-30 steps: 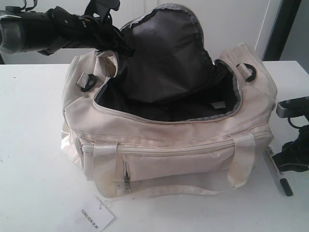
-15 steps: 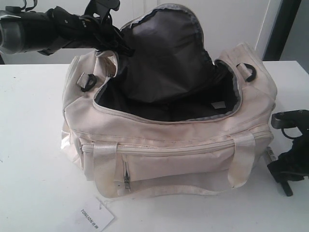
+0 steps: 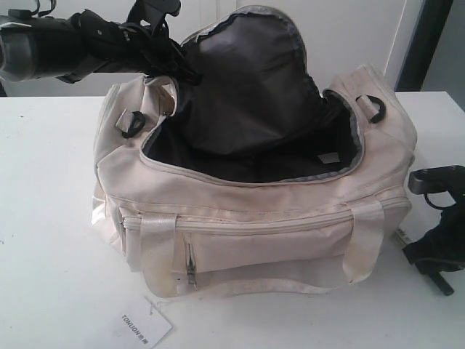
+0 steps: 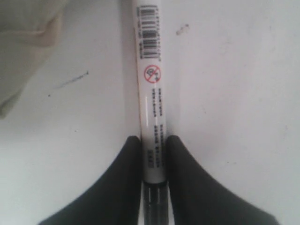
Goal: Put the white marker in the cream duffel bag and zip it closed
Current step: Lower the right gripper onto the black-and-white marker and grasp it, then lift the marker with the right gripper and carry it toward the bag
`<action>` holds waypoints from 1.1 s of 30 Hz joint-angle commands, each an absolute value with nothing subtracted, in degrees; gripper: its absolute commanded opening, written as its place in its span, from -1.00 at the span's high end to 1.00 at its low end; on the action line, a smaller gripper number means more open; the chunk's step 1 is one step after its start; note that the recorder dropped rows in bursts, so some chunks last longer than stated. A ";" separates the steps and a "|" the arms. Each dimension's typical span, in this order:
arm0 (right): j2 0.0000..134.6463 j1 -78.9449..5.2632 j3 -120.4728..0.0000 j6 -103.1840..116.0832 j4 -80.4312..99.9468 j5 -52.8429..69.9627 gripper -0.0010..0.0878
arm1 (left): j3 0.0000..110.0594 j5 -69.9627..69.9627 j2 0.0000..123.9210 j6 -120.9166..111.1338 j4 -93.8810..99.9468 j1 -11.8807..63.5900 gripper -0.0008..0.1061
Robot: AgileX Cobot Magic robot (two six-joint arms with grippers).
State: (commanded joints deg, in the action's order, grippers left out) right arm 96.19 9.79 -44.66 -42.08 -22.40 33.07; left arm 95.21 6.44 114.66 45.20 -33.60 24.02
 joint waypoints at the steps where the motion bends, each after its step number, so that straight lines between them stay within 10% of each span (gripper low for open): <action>1: 95.75 9.79 -44.96 -39.75 -21.04 33.34 0.97 | 95.21 6.44 114.66 45.20 -33.60 24.02 0.99; 33: 69.88 9.79 -49.64 -17.78 -13.92 26.95 0.97 | 95.21 6.44 114.66 45.20 -33.60 24.02 0.99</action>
